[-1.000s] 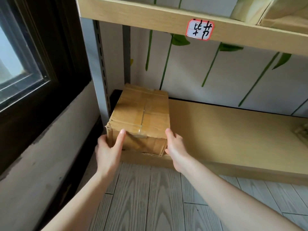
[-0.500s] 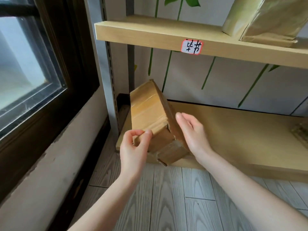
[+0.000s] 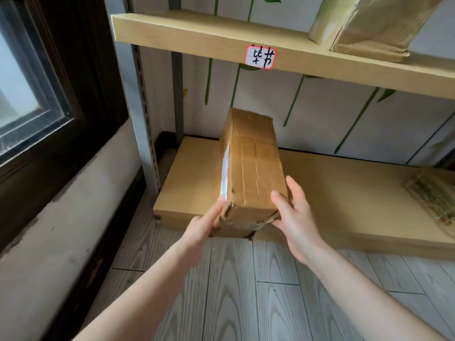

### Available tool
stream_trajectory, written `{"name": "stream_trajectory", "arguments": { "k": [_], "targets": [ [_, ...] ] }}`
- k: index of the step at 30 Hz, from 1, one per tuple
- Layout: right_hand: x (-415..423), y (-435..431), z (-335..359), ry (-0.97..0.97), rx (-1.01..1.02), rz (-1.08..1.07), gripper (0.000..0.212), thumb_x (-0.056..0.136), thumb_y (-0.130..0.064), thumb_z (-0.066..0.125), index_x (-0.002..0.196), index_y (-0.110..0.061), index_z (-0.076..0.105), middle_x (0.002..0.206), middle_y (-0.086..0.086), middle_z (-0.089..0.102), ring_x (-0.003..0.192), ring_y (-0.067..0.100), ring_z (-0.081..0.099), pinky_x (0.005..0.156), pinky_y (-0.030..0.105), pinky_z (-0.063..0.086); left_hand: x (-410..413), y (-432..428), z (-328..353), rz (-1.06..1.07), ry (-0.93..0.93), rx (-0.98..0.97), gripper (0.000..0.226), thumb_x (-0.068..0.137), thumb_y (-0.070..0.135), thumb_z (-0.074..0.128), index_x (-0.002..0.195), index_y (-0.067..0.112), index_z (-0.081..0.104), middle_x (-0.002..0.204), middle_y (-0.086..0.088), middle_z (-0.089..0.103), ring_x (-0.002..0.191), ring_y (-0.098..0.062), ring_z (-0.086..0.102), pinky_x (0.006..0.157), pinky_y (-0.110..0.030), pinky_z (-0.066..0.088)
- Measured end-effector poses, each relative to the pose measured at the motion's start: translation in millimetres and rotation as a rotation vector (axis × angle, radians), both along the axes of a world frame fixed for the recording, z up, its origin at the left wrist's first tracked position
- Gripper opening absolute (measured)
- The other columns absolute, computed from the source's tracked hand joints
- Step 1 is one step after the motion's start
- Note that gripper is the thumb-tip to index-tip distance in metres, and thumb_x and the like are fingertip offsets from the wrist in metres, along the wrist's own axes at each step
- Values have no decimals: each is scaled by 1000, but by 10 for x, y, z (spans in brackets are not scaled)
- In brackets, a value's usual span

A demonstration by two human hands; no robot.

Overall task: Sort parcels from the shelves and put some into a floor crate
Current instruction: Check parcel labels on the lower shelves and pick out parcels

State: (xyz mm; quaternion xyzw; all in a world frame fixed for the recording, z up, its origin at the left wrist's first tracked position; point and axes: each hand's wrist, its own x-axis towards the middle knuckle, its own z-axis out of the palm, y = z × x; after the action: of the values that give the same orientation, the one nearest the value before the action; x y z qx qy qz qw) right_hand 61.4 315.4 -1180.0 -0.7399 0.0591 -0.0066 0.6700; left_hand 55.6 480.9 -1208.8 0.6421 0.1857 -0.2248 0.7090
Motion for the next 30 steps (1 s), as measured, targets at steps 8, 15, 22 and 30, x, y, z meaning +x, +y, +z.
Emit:
{"name": "stream_trajectory", "arguments": {
  "k": [8,15,22,30],
  "targets": [
    [-229,-596,-250,-15,133,-127,35,96,-2,39,116,-26,56,129,1,56,122,17,51,100,33,46,-173,-55,-262,162,-178,61,41,80,38,67,114,16,61,95,3,67,84,-8,59,69,-22,41],
    [-440,-645,-716,98,-79,-118,30,93,-4,50,114,-18,64,118,0,67,114,15,58,101,34,43,-300,-88,-283,286,-341,48,38,80,15,70,116,14,61,88,-3,71,77,-12,64,70,-19,46],
    [-279,-416,-610,144,182,-51,28,97,-7,40,100,-21,64,100,-7,70,93,4,63,85,22,51,-274,-2,-152,355,-406,105,22,86,19,64,106,25,59,97,5,69,89,-7,64,76,-16,47],
    [351,311,-425,230,223,152,30,101,-23,32,117,-9,53,114,3,61,109,14,53,107,36,37,258,560,-151,494,-414,264,25,94,29,49,113,16,58,113,-5,64,109,-22,59,101,-41,44]
  ]
}}
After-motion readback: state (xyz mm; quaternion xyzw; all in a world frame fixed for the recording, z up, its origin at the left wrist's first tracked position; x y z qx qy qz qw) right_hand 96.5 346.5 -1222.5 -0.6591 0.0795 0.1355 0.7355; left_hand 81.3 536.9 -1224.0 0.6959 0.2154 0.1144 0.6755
